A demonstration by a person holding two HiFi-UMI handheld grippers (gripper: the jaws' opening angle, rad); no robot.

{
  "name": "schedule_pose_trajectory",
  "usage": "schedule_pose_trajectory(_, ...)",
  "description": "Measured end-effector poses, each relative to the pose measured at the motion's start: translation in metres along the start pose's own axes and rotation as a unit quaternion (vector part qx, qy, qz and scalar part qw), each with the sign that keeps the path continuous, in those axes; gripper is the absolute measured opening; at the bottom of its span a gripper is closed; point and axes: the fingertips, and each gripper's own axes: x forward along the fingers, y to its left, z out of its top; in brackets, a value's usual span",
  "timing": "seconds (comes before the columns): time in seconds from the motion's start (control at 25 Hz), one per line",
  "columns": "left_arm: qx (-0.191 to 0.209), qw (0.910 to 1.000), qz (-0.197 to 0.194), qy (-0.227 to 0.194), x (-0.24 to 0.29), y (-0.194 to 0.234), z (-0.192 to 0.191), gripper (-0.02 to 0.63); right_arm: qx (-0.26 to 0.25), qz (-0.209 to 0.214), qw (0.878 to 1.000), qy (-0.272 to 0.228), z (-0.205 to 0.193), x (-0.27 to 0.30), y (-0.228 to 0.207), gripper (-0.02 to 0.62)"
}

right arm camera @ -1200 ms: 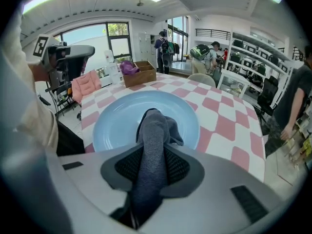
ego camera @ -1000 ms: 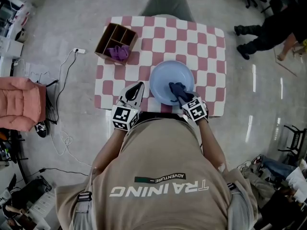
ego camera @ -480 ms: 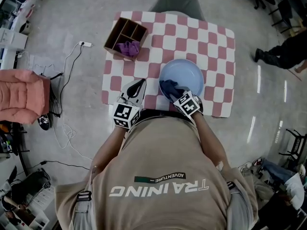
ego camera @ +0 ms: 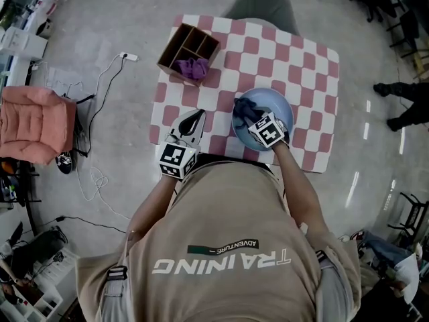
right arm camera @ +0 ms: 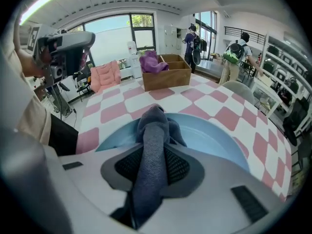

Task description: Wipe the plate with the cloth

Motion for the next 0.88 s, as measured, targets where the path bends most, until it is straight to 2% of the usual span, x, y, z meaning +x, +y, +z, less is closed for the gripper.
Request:
schedule_pose_trajectory(0.28, 0.005, 1.0, 0.0, -0.001, 0.013, 0.003, 0.007, 0.012, 0.014, -0.028, 0.999, 0.005, 0.001, 0.002, -0.049, 0.117)
schedule_pose_trajectory(0.6, 0.008, 0.9999, -0.007, -0.001, 0.035, -0.009, 0.016, 0.012, 0.058, -0.064, 0.996, 0.024, -0.026, -0.019, -0.095, 0.117)
schedule_pose_trajectory(0.88, 0.009, 0.9998, -0.015, 0.0, 0.05, -0.035, 0.017, 0.012, 0.087, -0.066, 0.993, 0.036, -0.059, -0.041, -0.103, 0.117)
